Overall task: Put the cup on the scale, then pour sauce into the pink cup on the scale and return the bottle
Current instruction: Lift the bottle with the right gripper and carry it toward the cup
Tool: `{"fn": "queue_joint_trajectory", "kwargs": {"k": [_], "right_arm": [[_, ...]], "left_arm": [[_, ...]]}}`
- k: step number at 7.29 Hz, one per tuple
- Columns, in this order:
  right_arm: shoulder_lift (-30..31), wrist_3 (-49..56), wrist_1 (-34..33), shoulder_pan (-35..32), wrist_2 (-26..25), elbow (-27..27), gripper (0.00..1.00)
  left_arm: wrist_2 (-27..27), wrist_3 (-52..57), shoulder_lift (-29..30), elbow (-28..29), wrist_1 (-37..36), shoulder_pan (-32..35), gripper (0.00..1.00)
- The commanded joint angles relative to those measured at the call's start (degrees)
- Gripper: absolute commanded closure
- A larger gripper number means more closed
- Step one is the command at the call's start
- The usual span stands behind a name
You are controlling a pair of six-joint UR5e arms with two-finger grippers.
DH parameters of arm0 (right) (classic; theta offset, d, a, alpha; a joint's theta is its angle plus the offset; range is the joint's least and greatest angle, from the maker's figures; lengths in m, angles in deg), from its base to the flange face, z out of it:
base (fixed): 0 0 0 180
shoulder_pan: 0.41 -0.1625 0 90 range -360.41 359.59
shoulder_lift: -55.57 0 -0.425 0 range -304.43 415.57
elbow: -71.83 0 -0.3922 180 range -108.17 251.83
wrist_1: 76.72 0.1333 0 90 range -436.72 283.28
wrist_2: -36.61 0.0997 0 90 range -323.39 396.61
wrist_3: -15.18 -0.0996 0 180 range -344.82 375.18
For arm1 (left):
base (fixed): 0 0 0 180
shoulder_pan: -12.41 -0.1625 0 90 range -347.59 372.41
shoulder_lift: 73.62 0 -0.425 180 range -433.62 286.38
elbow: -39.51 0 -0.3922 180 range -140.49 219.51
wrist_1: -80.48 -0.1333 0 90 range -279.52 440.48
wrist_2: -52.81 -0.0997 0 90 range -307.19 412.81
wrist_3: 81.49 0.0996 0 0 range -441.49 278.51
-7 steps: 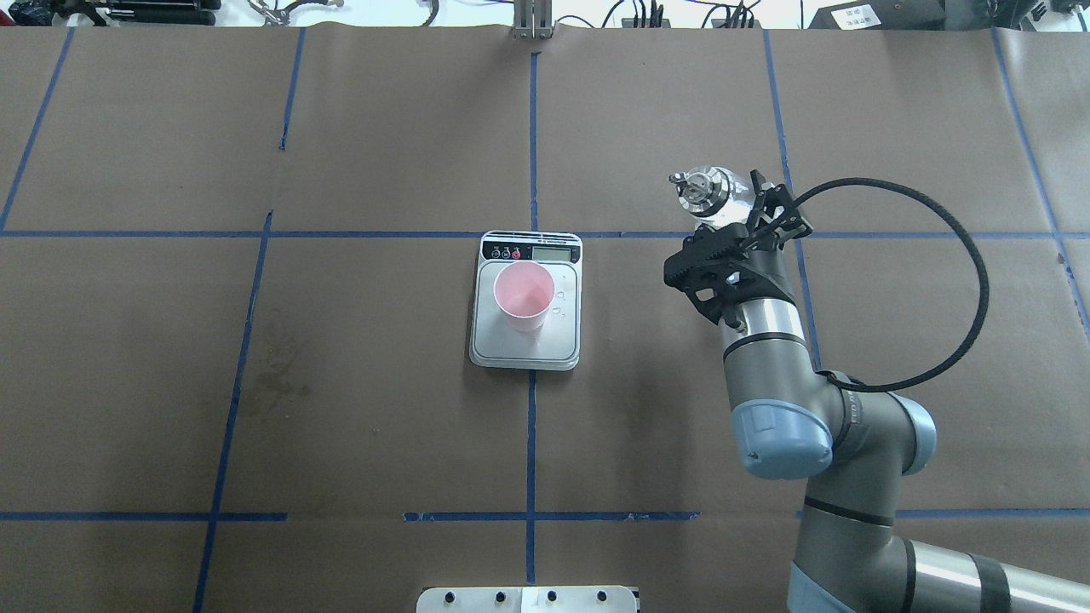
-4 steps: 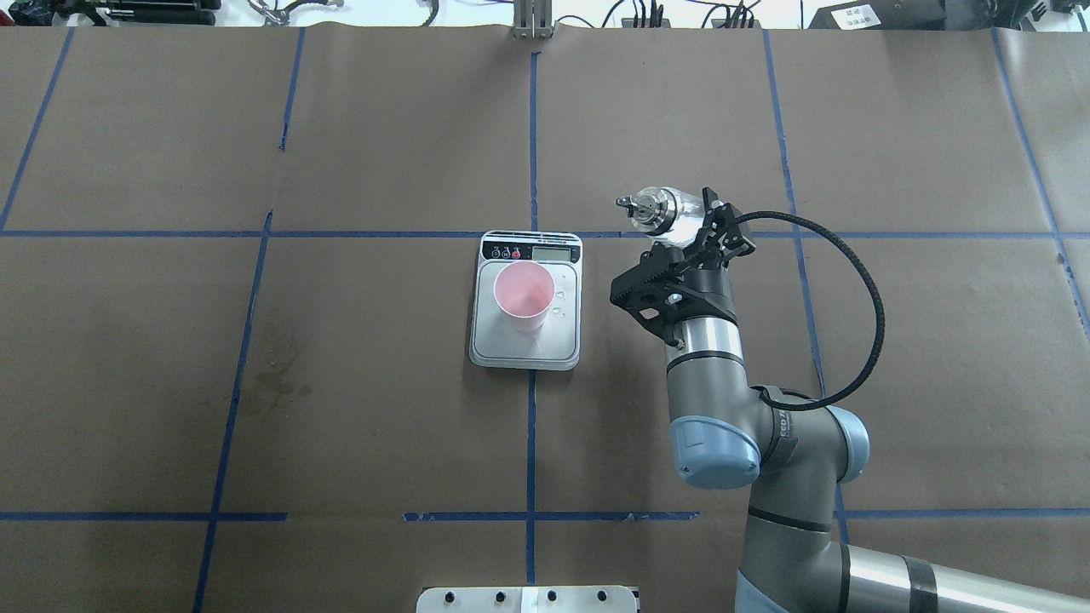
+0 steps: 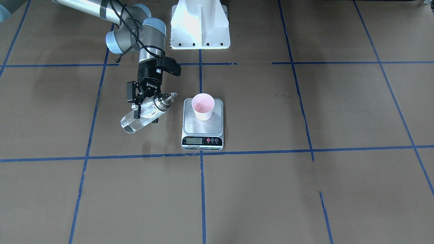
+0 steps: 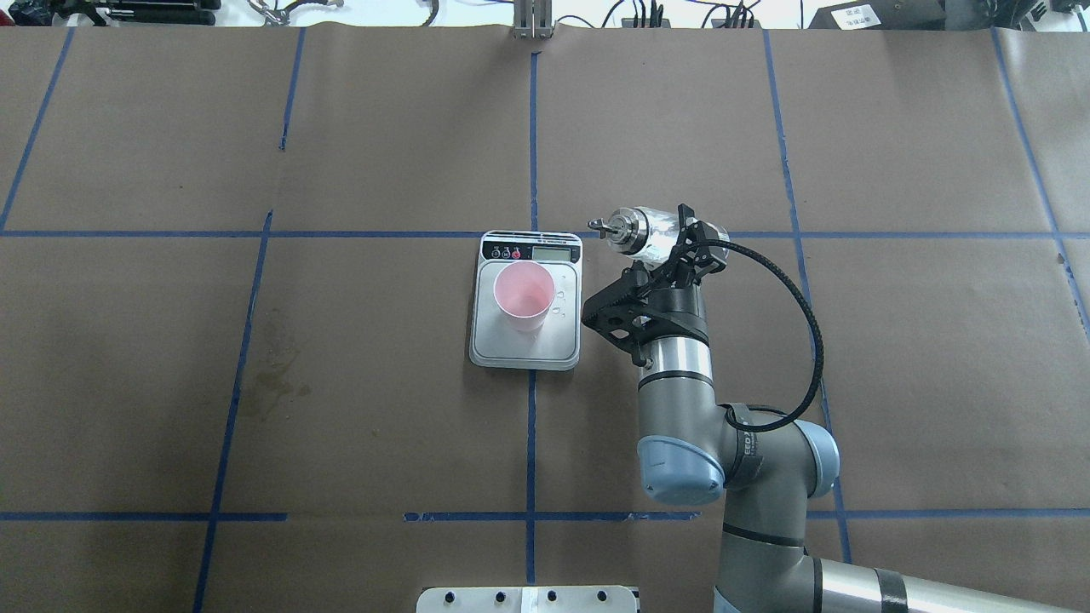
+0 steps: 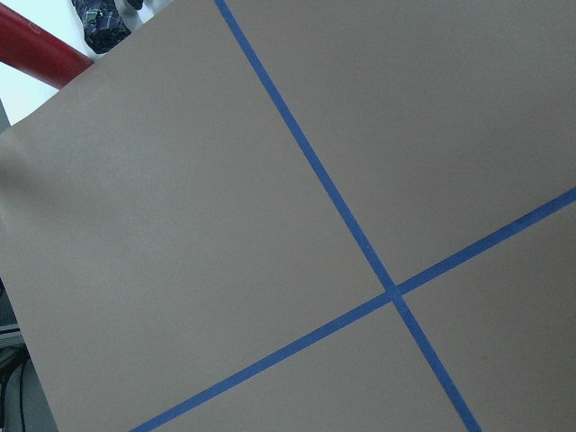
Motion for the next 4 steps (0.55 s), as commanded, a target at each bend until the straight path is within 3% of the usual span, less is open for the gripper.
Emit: {"fn": "queue_joint_trajectory", "kwargs": {"k": [1,4], "right_arm": [[-0.5,2.3,-2.1,1.6,-3.0,0.2,1.0],[-3.2,7.2,-7.8,2.1,-7.0,0.2,1.0]], "left_arm": [[0.0,0.0,-0.1,1.7,0.9,0.1,0.0],[0.1,0.1,-0.6,1.7,2.2,0.2,0.0]]}}
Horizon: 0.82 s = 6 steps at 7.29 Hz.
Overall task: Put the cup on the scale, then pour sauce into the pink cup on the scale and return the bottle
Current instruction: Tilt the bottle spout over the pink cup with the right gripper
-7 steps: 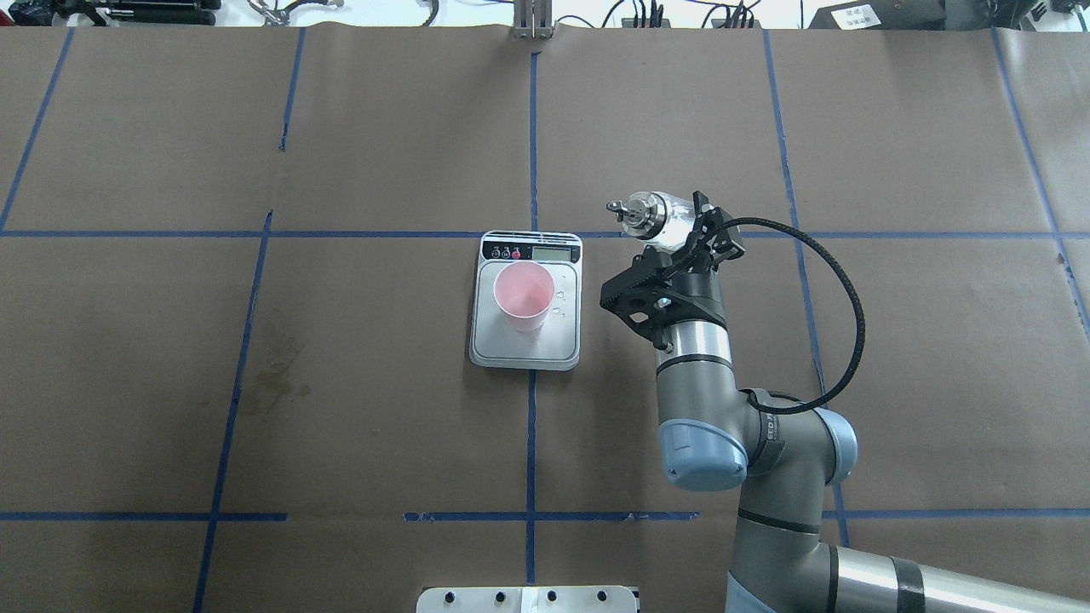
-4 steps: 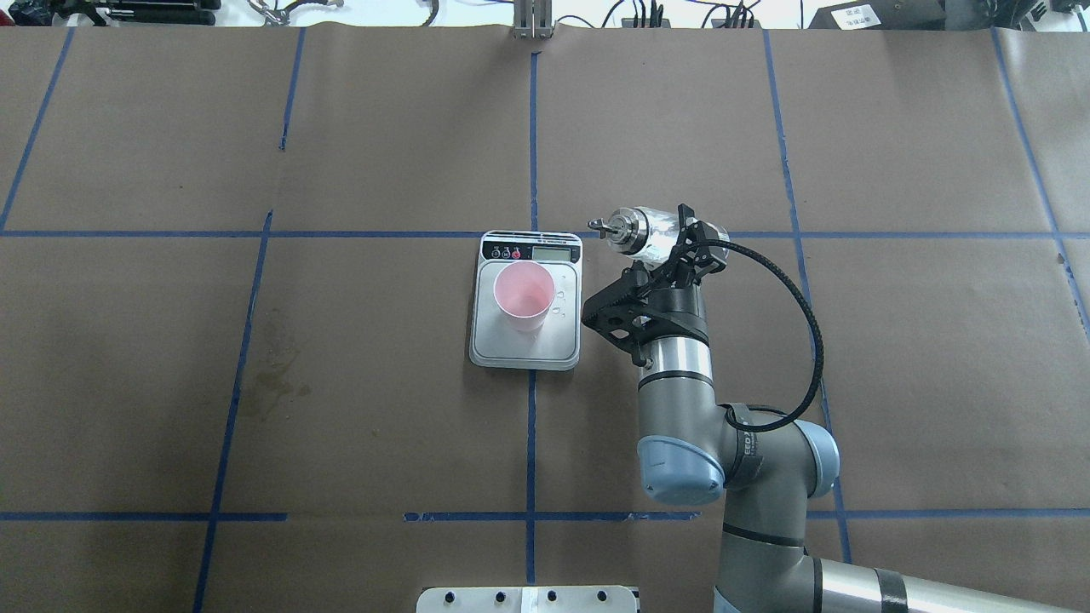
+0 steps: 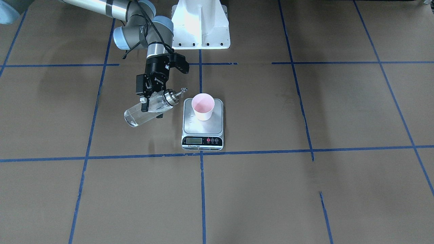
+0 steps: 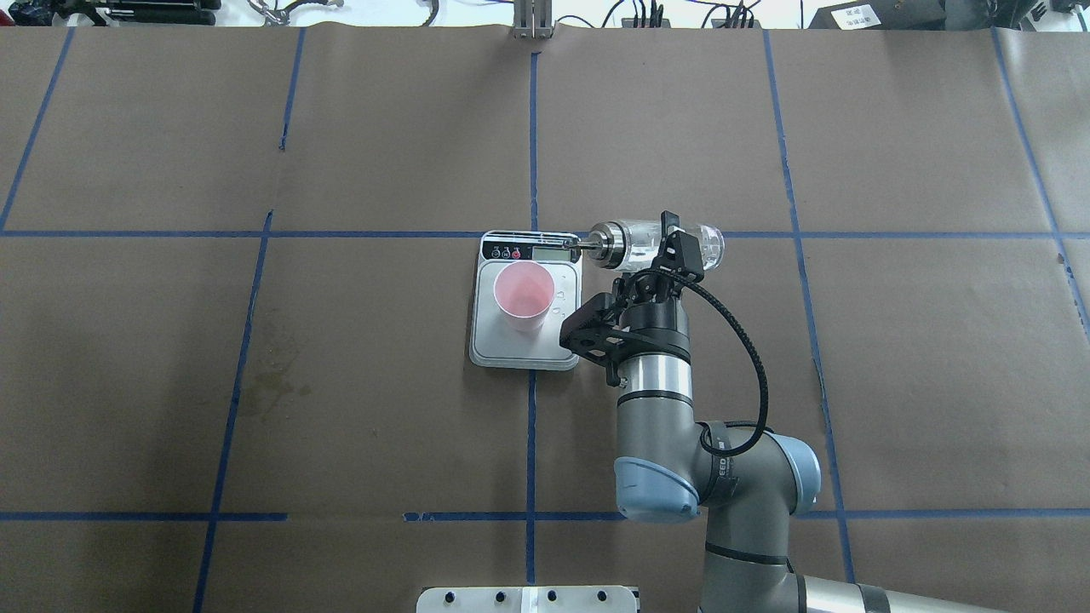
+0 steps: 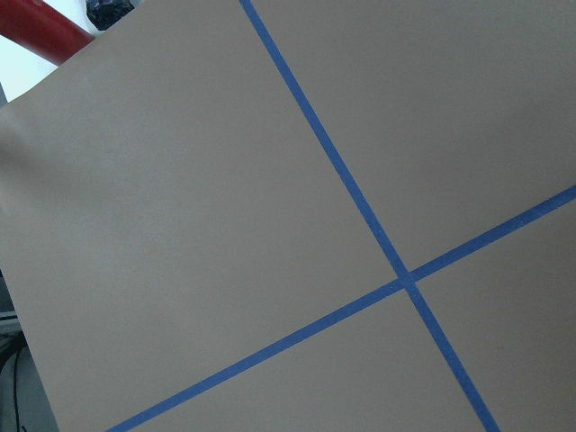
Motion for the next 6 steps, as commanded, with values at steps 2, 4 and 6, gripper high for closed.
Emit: {"fn": "queue_joint_trajectory", "kwargs": {"k": [2,4,6], "right_arm": [[-2.1,5.1,-7.1,0.3,-3.8,0.0,1.0],[-1.6,10.5,-7.2,0.4,-5.3,0.1,1.0],[-1.3,17.7,-7.3,0.4,-7.7,0.6,1.0]], "left_arm": [[-0.1,0.0,-0.1,0.0,0.2,0.0,0.0],[-0.1,-0.1,0.0,-0.1,0.2,0.0,0.0],[-0.1,-0.1,0.1,-0.1,0.2,0.0,0.0]]}}
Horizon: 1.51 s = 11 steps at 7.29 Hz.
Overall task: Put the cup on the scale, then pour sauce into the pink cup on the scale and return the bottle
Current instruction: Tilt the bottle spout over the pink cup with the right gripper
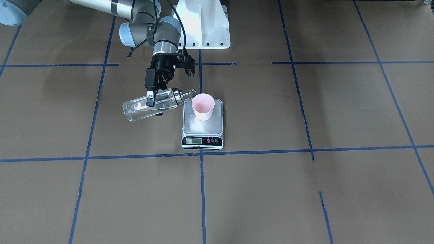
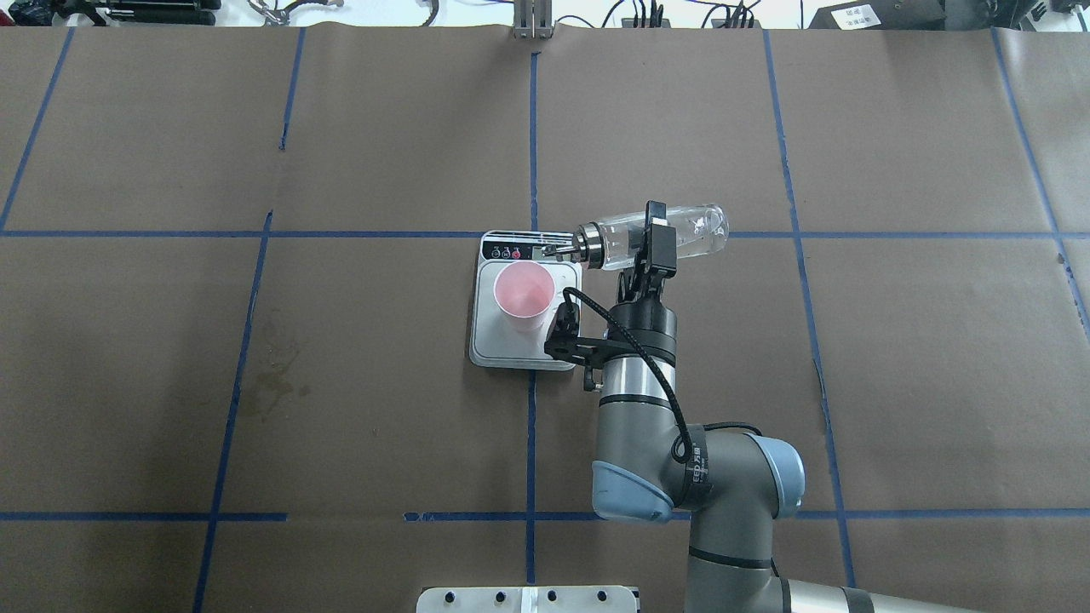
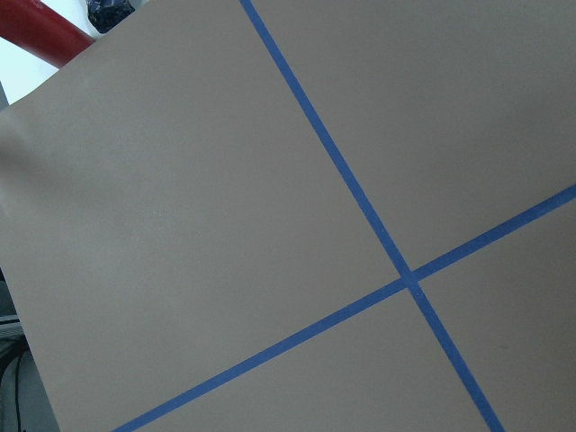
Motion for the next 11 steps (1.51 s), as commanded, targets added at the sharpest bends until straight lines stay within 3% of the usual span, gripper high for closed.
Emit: {"fn": "queue_joint_trajectory", "kwargs": {"k": [1,4,11], "right_arm": [[0.2,5.9,-0.1,0.0,-1.7,0.5,1.0],[0.1,11.2,-0.2,-0.1,-2.5,0.6,1.0],[-0.3,11.2,0.0,-0.1,-2.4,0.4,1.0]], "left_arm": [[0.0,0.0,0.1,0.0,0.0,0.0,0.0],[0.0,0.0,0.1,0.0,0.0,0.0,0.0],[0.0,0.0,0.2,-0.1,0.0,0.0,0.0]]}}
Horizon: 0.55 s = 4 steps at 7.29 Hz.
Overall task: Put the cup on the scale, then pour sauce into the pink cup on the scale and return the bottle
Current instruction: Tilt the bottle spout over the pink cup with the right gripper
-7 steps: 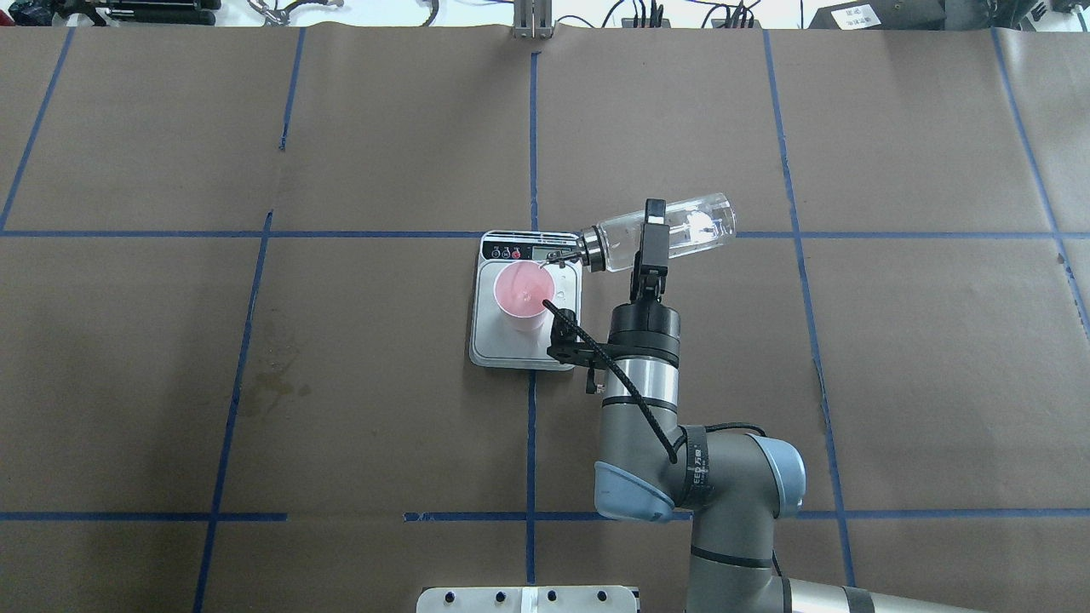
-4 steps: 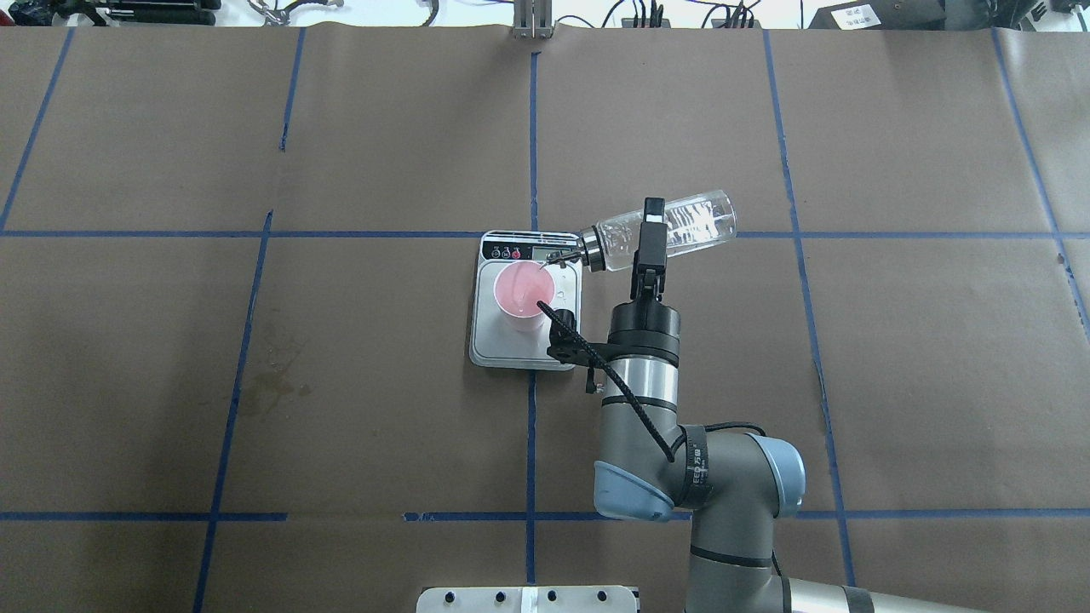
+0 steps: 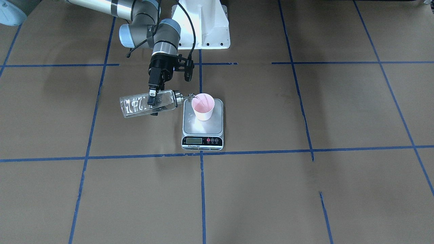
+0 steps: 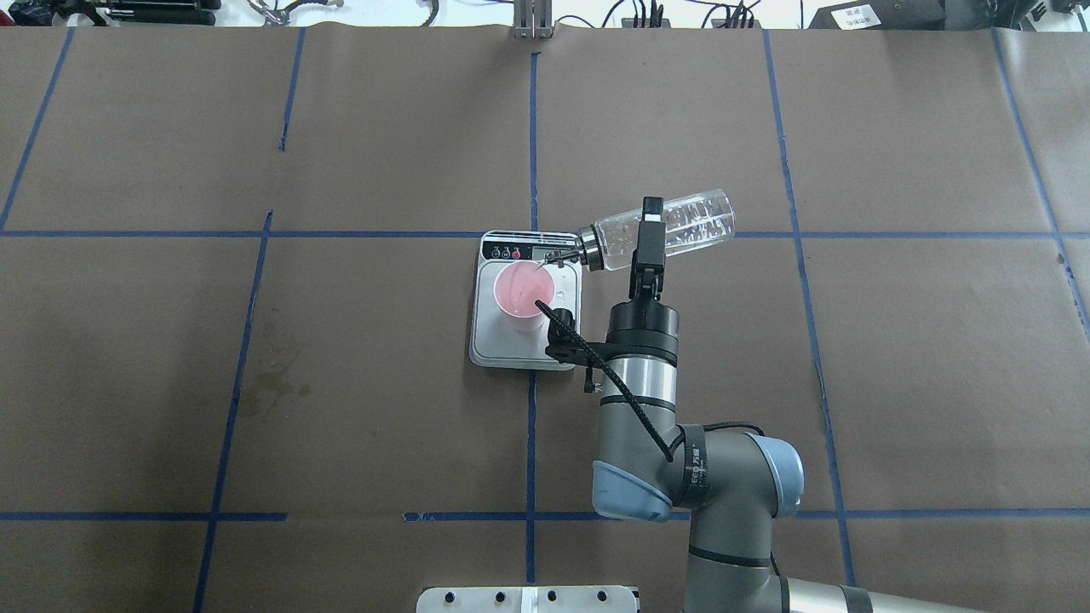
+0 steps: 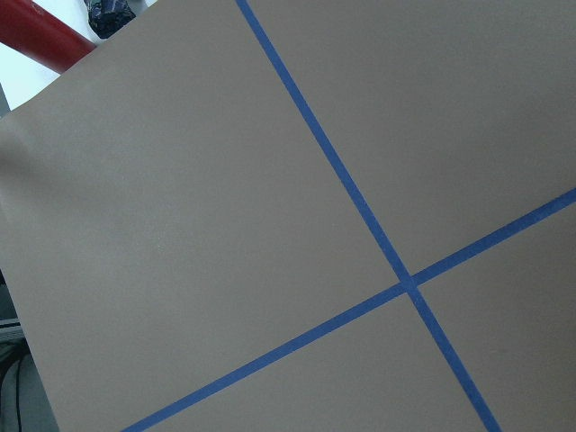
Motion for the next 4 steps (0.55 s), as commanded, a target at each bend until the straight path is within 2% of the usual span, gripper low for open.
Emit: {"fn": "queue_joint_trajectory", "kwargs": {"k": [1,4], "right_arm": [[-0.2,0.0,0.1,0.0,0.0,-0.1,1.0],[-0.3,-0.1,0.3,0.0,0.0,-0.3,1.0]], "left_arm": [[0.1,0.0,0.0,-0.1,0.0,0.0,0.0],[0.1,0.0,0.0,-0.1,0.0,0.0,0.0]]}}
